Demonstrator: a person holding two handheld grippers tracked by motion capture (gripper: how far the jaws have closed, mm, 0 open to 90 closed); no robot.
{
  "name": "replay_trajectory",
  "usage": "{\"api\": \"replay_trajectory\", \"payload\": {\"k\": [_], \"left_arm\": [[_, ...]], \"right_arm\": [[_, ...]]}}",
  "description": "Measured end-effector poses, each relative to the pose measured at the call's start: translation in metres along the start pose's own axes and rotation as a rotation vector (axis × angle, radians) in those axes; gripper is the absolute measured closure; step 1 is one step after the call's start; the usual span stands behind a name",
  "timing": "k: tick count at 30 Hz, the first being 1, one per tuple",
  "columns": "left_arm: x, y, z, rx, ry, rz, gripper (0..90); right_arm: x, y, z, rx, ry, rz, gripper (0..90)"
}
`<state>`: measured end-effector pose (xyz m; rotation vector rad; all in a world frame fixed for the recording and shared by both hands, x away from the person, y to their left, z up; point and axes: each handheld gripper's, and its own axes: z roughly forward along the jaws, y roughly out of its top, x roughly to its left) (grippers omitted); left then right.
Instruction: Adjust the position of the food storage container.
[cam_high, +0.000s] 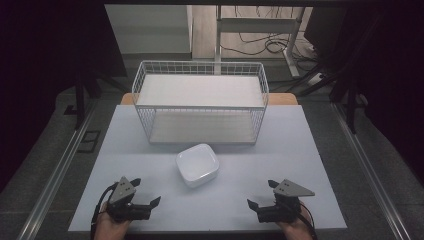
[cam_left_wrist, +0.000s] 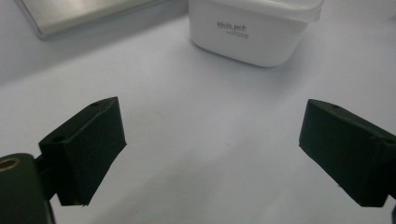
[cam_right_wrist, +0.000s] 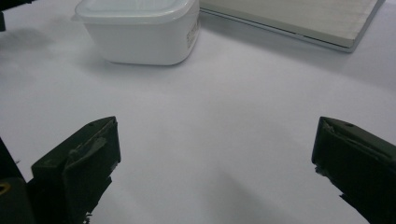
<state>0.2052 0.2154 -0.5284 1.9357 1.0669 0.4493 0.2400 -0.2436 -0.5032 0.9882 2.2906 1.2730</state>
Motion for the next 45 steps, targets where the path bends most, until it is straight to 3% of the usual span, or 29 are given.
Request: {"api": "replay_trajectory", "payload": {"k": [4,13,17,20,23,30,33,45], "left_arm": [[-0.001,0.000,0.003,0.021,-0.028,-0.018,2.6],[-0.004,0.003,0.001,0.004,-0.034,-0.010,0.5],[-0.006,0.005,0.000,0.003,-0.023,0.019,2.9],[-0.010,0.006,0.000,0.012,0.018,0.068,5.7],[-0.010,0.008,0.001,0.009,0.017,0.063,8.6],[-0.009,0.014,0.006,-0.011,-0.006,0.056,20.9],[-0.008,0.017,0.009,-0.015,-0.019,0.058,30.4],[0.011,0.037,0.037,-0.013,-0.026,-0.023,72.2]], "right_arm": [[0.001,-0.002,0.004,0.035,-0.003,0.006,0.1],[0.000,0.000,0.004,0.015,-0.006,0.045,0.0],[0.002,0.002,0.005,0.027,0.004,0.027,0.0],[0.003,0.004,0.008,0.047,0.005,0.025,0.0],[0.003,0.008,0.011,0.071,-0.005,0.020,1.4],[-0.002,0.019,0.018,0.079,0.001,0.066,13.2],[-0.003,0.024,0.022,0.074,0.010,0.075,18.4],[-0.008,0.063,0.069,0.082,0.086,0.008,67.9]]}}
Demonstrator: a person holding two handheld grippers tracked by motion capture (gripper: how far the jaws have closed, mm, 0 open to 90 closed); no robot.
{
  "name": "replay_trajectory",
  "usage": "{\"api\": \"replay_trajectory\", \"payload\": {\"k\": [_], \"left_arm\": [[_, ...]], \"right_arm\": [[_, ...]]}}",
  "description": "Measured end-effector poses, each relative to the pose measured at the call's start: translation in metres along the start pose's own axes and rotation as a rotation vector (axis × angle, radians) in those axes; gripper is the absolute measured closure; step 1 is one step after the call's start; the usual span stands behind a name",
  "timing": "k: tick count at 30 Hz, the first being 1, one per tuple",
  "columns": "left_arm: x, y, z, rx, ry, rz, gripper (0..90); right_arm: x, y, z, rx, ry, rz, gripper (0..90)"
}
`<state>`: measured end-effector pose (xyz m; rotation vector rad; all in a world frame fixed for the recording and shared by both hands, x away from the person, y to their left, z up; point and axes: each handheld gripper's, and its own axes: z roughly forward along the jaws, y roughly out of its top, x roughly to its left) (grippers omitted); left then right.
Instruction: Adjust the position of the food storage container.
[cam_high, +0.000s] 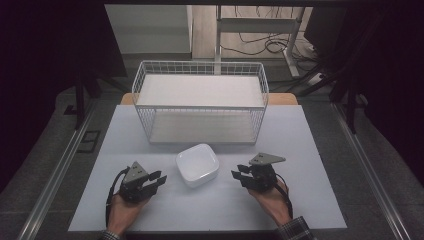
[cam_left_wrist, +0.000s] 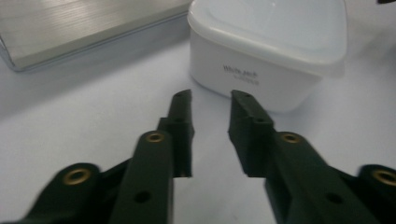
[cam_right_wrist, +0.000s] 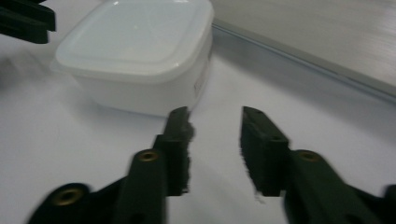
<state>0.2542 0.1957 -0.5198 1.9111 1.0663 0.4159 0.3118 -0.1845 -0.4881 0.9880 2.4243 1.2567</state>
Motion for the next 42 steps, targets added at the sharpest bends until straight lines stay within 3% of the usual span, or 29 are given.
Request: {"api": "replay_trajectory", "payload": {"k": [6,11,20,24,27,32,42], "left_arm": [[0.004,0.008,0.015,0.004,-0.012,-0.021,89.7],[0.004,0.013,0.027,0.025,0.008,-0.022,89.9],[0.003,0.020,0.056,0.066,0.027,-0.022,89.8],[0.000,0.023,0.061,0.065,0.011,-0.027,89.8],[-0.006,0.026,0.064,0.072,0.003,-0.006,89.8],[-0.012,0.028,0.065,0.074,-0.019,-0.010,89.9],[-0.034,0.029,0.066,0.079,-0.065,0.024,89.9]], "right_arm": [[-0.003,0.019,0.026,-0.011,0.024,-0.014,88.8],[-0.005,0.030,0.047,-0.009,0.015,-0.019,89.1],[-0.007,0.031,0.074,0.048,0.019,-0.033,89.0],[-0.007,0.028,0.072,0.060,0.018,-0.033,89.0],[-0.006,0.024,0.065,0.055,0.020,-0.002,89.0],[-0.004,0.016,0.054,0.059,0.016,0.014,89.0],[0.004,-0.001,0.026,0.077,-0.035,0.037,89.0]]}}
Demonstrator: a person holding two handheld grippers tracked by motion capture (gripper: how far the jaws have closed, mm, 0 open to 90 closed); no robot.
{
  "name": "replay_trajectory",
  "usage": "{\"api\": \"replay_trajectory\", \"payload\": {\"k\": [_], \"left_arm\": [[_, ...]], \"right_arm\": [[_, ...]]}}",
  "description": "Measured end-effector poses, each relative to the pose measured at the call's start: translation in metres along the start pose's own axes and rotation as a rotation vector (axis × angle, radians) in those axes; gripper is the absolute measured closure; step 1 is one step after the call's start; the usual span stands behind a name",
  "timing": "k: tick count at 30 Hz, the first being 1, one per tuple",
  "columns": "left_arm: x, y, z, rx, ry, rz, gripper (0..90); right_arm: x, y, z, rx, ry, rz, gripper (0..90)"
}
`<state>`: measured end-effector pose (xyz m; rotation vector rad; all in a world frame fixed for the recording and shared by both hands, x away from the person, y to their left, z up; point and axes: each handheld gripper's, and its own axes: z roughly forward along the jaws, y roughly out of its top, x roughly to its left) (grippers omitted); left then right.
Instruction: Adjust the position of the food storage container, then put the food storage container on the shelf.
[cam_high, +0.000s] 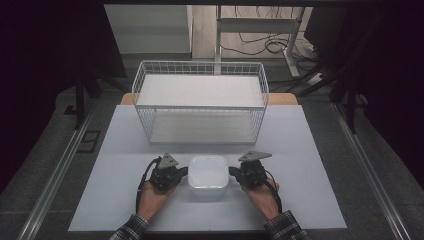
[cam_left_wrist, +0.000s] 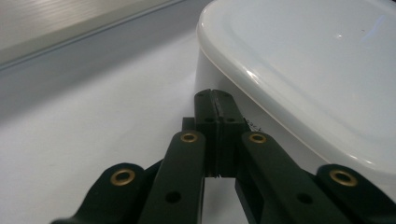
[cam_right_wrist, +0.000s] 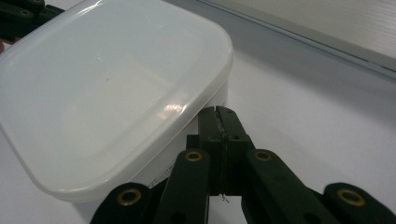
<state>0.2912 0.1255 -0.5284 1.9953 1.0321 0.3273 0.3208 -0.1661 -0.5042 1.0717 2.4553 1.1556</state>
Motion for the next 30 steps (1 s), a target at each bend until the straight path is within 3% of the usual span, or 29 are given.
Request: {"api": "replay_trajectory", "payload": {"k": [5,8,9,12,15,17,18,19,21,24,26,30], "left_arm": [[-0.003,0.000,-0.004,-0.006,-0.007,0.007,88.4],[-0.002,0.000,-0.013,-0.025,0.025,0.011,74.5],[0.001,-0.002,-0.024,-0.043,0.043,0.010,68.8],[0.002,-0.007,-0.037,-0.061,0.039,0.013,54.9],[0.002,-0.012,-0.043,-0.048,0.037,0.035,36.4],[-0.001,-0.022,-0.048,-0.034,0.008,0.071,23.6],[-0.001,-0.022,-0.048,-0.034,0.008,0.071,18.8],[-0.002,-0.027,-0.049,-0.014,-0.004,0.060,13.5],[-0.003,-0.028,-0.048,-0.003,-0.012,0.048,6.6],[-0.004,-0.024,-0.051,-0.010,-0.036,0.040,4.5],[-0.004,-0.020,-0.052,-0.012,-0.058,0.027,9.2],[-0.006,-0.018,-0.049,-0.003,-0.067,0.041,11.3]], "right_arm": [[-0.001,-0.004,-0.005,-0.019,-0.013,0.008,88.6],[-0.001,-0.003,-0.009,-0.028,-0.030,-0.008,85.4],[-0.001,-0.004,-0.016,-0.044,-0.031,-0.011,80.8],[0.000,-0.007,-0.028,-0.058,-0.013,-0.016,69.9],[0.003,-0.014,-0.039,-0.062,-0.009,-0.024,54.7],[0.003,-0.018,-0.046,-0.054,-0.002,-0.028,42.4],[0.003,-0.018,-0.046,-0.054,-0.002,-0.028,42.4],[0.005,-0.022,-0.051,-0.060,-0.006,-0.029,30.5],[0.004,-0.025,-0.053,-0.061,0.000,-0.019,23.7],[0.002,-0.027,-0.052,-0.054,0.015,-0.011,17.6],[0.003,-0.026,-0.052,-0.059,0.042,-0.001,17.1],[0.007,-0.021,-0.054,-0.062,0.055,-0.013,17.2]]}}
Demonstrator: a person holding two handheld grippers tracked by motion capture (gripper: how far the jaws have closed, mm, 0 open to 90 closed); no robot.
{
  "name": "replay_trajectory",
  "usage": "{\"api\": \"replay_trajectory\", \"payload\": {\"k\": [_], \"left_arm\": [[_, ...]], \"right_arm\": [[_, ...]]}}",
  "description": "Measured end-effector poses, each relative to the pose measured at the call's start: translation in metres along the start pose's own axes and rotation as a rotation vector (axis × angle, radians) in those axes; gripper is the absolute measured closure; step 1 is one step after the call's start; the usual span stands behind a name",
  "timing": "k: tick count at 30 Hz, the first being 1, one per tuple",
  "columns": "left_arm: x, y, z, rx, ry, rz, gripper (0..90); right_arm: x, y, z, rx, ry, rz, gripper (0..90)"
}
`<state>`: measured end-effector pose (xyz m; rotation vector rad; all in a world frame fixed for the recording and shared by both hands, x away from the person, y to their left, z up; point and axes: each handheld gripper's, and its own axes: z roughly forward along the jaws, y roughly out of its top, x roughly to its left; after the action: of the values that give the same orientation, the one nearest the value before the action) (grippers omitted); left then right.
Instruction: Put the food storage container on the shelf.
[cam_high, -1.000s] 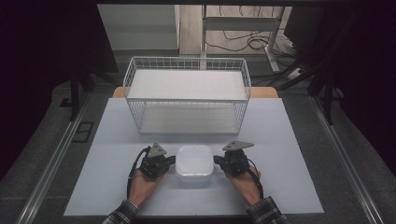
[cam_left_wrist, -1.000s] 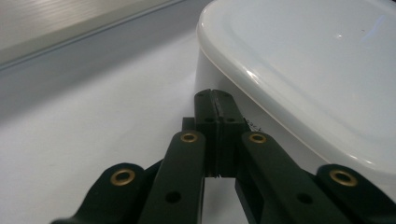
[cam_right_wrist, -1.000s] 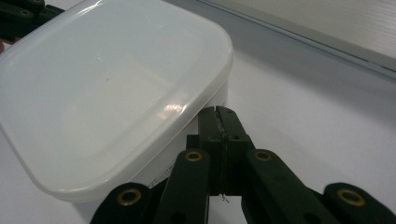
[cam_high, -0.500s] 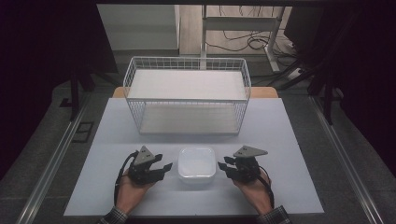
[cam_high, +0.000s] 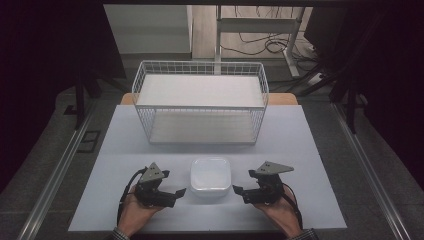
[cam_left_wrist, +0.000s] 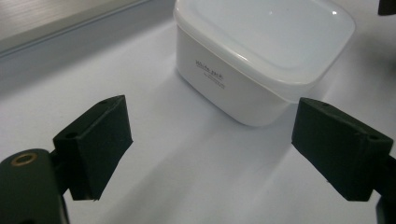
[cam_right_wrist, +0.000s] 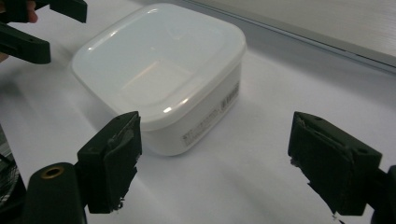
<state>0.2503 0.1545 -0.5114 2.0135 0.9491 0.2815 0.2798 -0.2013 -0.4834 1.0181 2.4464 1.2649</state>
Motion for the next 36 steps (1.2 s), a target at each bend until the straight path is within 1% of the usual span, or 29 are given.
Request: {"api": "replay_trajectory", "payload": {"k": [4,5,6,7,11,14,18,19,22,23,24,25,26,27,29,30,31,32,33,34,35,36], "left_arm": [[0.001,0.002,0.002,0.003,0.000,0.007,10.8],[0.001,0.005,0.002,-0.008,0.008,0.009,10.9],[0.001,0.005,0.002,-0.008,0.008,0.009,11.0],[0.002,0.008,0.002,-0.022,-0.003,0.004,11.7],[0.004,0.016,0.005,-0.033,-0.013,0.002,14.1],[0.004,0.023,0.008,-0.035,-0.020,0.009,14.7],[0.003,0.032,0.015,-0.027,-0.031,0.022,15.1],[0.003,0.033,0.017,-0.024,-0.028,0.032,15.0],[0.002,0.038,0.022,-0.016,-0.026,0.031,13.6],[0.003,0.042,0.025,-0.022,-0.029,0.028,13.2],[0.003,0.042,0.025,-0.022,-0.029,0.028,12.7],[0.003,0.044,0.027,-0.024,-0.037,0.020,12.7],[0.004,0.045,0.030,-0.019,-0.045,0.014,11.7],[0.004,0.047,0.037,-0.014,-0.036,0.016,10.4],[0.005,0.048,0.044,-0.001,-0.041,-0.001,8.5],[0.005,0.048,0.044,-0.001,-0.041,-0.001,7.6],[0.007,0.049,0.049,0.006,-0.046,-0.016,7.5],[0.007,0.049,0.049,0.006,-0.046,-0.016,6.9],[0.008,0.048,0.052,0.007,-0.064,-0.023,6.2],[0.010,0.047,0.055,0.010,-0.103,-0.058,6.1],[0.010,0.046,0.056,0.010,-0.125,-0.064,6.1],[0.010,0.045,0.057,0.012,-0.146,-0.073,6.1]], "right_arm": [[0.001,0.003,0.002,0.015,0.002,0.009,17.9],[0.001,0.005,0.003,0.015,0.005,0.015,19.1],[0.001,0.005,0.003,0.015,0.005,0.015,19.1],[0.002,0.008,0.005,0.007,0.005,0.005,20.5],[0.003,0.015,0.008,-0.001,0.010,-0.003,22.1],[0.004,0.020,0.013,0.004,0.010,-0.016,22.8],[0.004,0.026,0.022,0.013,0.020,-0.019,22.6],[0.004,0.028,0.025,0.016,0.019,-0.020,22.2],[0.003,0.031,0.029,0.018,0.021,-0.015,21.1],[0.002,0.033,0.033,0.020,0.020,-0.011,19.5],[0.002,0.033,0.033,0.020,0.020,-0.011,19.5],[0.001,0.035,0.036,0.020,0.022,-0.009,18.5],[0.000,0.036,0.038,0.024,0.019,-0.010,17.3],[-0.001,0.037,0.042,0.025,0.016,-0.005,15.2],[-0.002,0.038,0.047,0.038,0.017,0.001,12.8],[-0.002,0.038,0.047,0.038,0.017,0.001,12.8],[-0.004,0.038,0.051,0.042,0.029,0.019,11.4],[-0.004,0.038,0.051,0.042,0.029,0.019,11.4],[-0.006,0.037,0.055,0.050,0.047,0.039,10.8],[-0.006,0.036,0.057,0.055,0.052,0.045,10.8],[-0.006,0.036,0.059,0.063,0.059,0.048,10.3],[-0.006,0.035,0.060,0.063,0.070,0.063,10.4]]}}
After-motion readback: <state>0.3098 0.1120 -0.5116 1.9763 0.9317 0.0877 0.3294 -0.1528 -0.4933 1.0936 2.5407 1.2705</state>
